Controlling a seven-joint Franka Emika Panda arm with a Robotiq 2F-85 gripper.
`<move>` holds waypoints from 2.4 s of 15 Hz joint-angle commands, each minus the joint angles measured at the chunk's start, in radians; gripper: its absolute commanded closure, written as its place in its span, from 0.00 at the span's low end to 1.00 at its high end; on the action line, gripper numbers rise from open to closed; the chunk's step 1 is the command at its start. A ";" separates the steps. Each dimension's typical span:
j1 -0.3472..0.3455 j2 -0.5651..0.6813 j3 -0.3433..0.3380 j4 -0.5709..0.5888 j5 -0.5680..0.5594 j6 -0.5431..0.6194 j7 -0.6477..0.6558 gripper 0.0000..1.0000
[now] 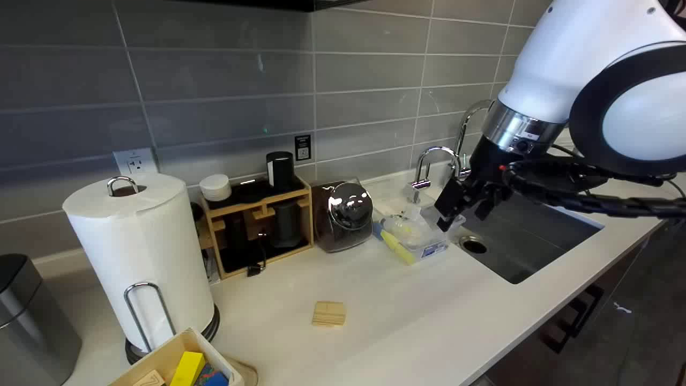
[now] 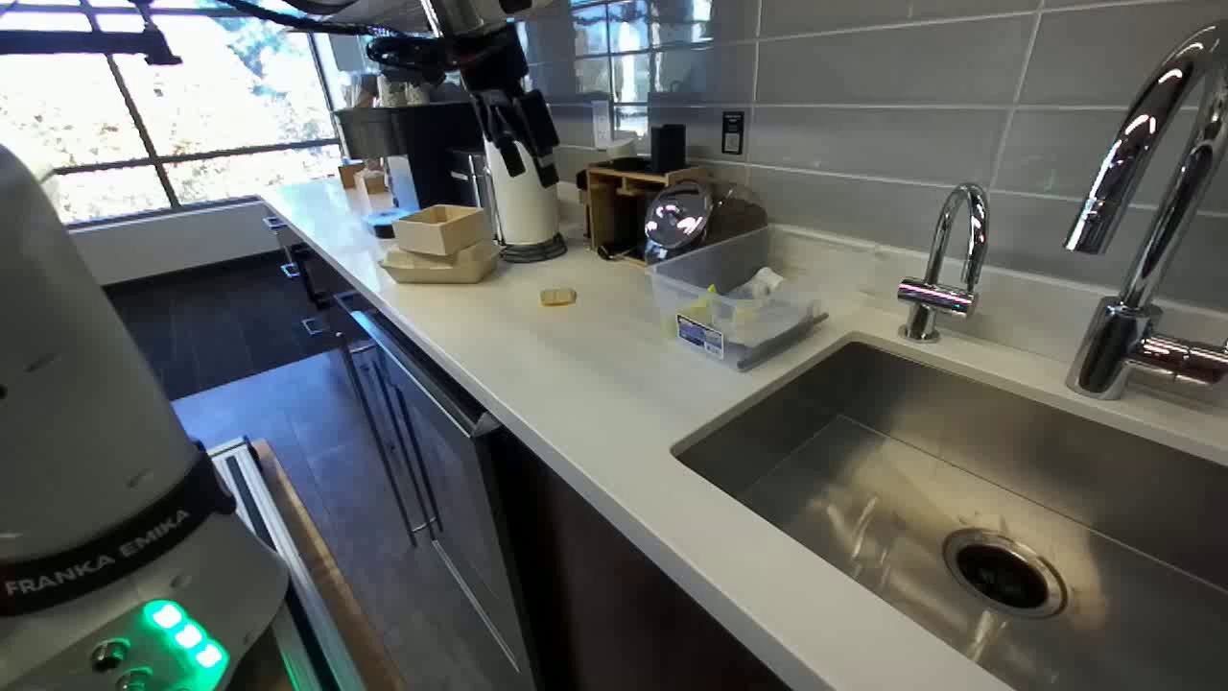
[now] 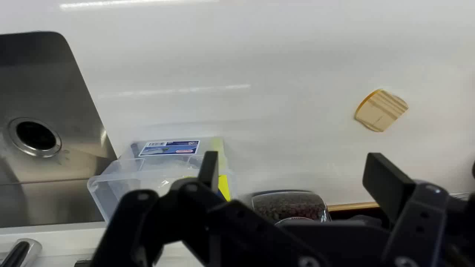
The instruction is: Tear one paper towel from the roll.
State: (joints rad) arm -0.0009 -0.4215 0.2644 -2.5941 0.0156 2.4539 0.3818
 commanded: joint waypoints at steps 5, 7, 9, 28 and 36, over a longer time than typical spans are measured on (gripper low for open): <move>0.018 0.001 -0.019 0.001 -0.011 -0.003 0.007 0.00; 0.018 0.001 -0.019 0.001 -0.011 -0.003 0.007 0.00; 0.019 0.019 -0.011 0.018 -0.020 0.001 0.007 0.00; 0.236 0.507 0.021 0.501 0.021 0.167 -0.343 0.00; 0.246 0.529 0.014 0.516 0.010 0.223 -0.325 0.00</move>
State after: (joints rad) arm 0.2279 0.0739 0.2871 -2.1024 0.0192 2.6215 0.0425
